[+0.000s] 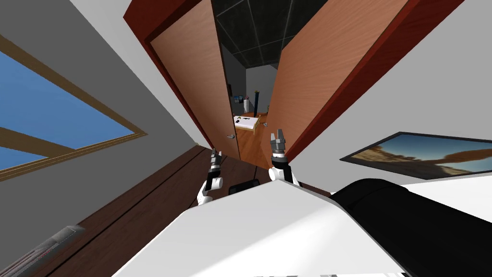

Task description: Push the door open

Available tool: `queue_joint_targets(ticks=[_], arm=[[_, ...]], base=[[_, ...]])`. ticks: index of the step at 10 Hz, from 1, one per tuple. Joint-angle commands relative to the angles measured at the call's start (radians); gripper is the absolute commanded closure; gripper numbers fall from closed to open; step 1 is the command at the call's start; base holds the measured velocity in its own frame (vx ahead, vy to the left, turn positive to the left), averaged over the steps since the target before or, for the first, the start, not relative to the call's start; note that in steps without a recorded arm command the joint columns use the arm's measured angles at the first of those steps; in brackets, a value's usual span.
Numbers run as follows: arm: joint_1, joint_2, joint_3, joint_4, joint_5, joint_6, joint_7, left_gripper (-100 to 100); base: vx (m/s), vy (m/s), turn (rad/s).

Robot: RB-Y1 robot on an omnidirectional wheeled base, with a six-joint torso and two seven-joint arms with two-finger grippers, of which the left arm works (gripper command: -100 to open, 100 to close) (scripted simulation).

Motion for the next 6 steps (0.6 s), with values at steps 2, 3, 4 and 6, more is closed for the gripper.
queue_joint_targets(ticks=[2, 3, 4, 6], arm=[[-0.032, 0.004, -0.01, 0.077, 0.003, -0.019, 0.001, -100], [-0.042, 0.005, -0.014, 0.104, 0.003, -0.025, 0.001, -100], [-0.053, 0.006, -0.018, 0.13, 0.004, -0.032, 0.0, -100], [-0.073, 0.008, -0.026, 0.183, 0.006, -0.044, 0.0, -100]], base=[[0.088, 0.078, -0.133], [0.079, 0.076, -0.113], [0.073, 0.072, -0.13], [0.066, 0.062, -0.115]])
